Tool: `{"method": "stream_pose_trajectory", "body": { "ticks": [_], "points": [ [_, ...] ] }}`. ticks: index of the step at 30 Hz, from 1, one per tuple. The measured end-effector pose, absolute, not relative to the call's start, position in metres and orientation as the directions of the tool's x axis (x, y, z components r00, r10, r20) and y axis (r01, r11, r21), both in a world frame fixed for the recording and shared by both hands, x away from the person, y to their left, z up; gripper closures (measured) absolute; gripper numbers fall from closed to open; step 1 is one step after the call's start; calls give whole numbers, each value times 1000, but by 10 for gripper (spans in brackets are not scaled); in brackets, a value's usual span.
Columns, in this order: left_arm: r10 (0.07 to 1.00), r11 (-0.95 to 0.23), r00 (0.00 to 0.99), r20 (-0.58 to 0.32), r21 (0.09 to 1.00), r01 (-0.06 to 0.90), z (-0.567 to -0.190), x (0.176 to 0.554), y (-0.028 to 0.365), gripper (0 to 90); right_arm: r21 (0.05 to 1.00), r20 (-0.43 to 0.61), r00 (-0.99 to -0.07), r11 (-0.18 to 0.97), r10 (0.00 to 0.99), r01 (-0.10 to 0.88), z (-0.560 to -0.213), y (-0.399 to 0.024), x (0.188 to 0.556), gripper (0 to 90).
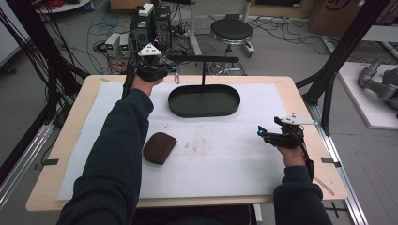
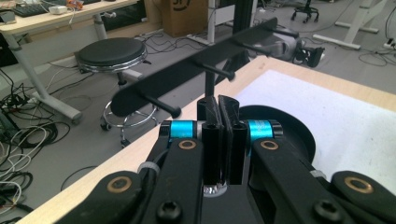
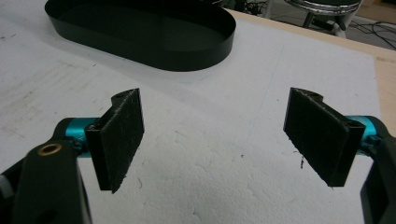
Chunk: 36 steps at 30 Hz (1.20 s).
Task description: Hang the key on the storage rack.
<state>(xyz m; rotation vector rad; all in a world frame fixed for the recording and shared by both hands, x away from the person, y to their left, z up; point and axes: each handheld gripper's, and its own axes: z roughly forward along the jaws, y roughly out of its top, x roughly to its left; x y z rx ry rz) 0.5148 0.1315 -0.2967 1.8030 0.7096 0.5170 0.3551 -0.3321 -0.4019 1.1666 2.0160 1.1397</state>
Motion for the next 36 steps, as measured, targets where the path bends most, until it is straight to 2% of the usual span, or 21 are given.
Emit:
{"method": "stream_pose_trajectory", "body": {
  "ticks": [4, 18, 28, 29, 30, 32, 33, 34, 36],
  "points": [
    [681, -246, 732, 21, 948, 201, -292, 524, 128, 880, 869, -35, -481, 264, 876, 418, -401, -331, 353, 205],
    [724, -272, 689, 37, 933, 236, -295, 548, 124, 880, 868, -37, -486, 269, 873, 417, -400, -330, 350, 205],
    [793, -272, 607, 59, 925, 265, -303, 553, 123, 871, 869, -40, -488, 272, 872, 414, -401, -330, 350, 205],
    [796, -268, 602, 56, 925, 269, -303, 552, 124, 855, 868, -38, -488, 271, 872, 416, -401, -330, 350, 205],
    [806, -263, 590, 55, 926, 272, -303, 550, 126, 695, 868, -37, -486, 269, 873, 418, -401, -331, 349, 205],
    [811, -249, 584, 48, 930, 270, -305, 543, 131, 668, 869, -37, -486, 268, 873, 417, -400, -331, 349, 205],
    [813, -241, 581, 42, 932, 270, -306, 538, 134, 588, 871, -33, -487, 264, 873, 414, -400, -330, 349, 205],
    [813, -236, 580, 36, 933, 273, -308, 532, 138, 588, 871, -33, -487, 264, 873, 414, -400, -330, 349, 205],
    [819, -212, 573, 19, 939, 271, -312, 517, 147, 506, 871, -31, -492, 265, 870, 413, -400, -330, 350, 205]
  ]
}}
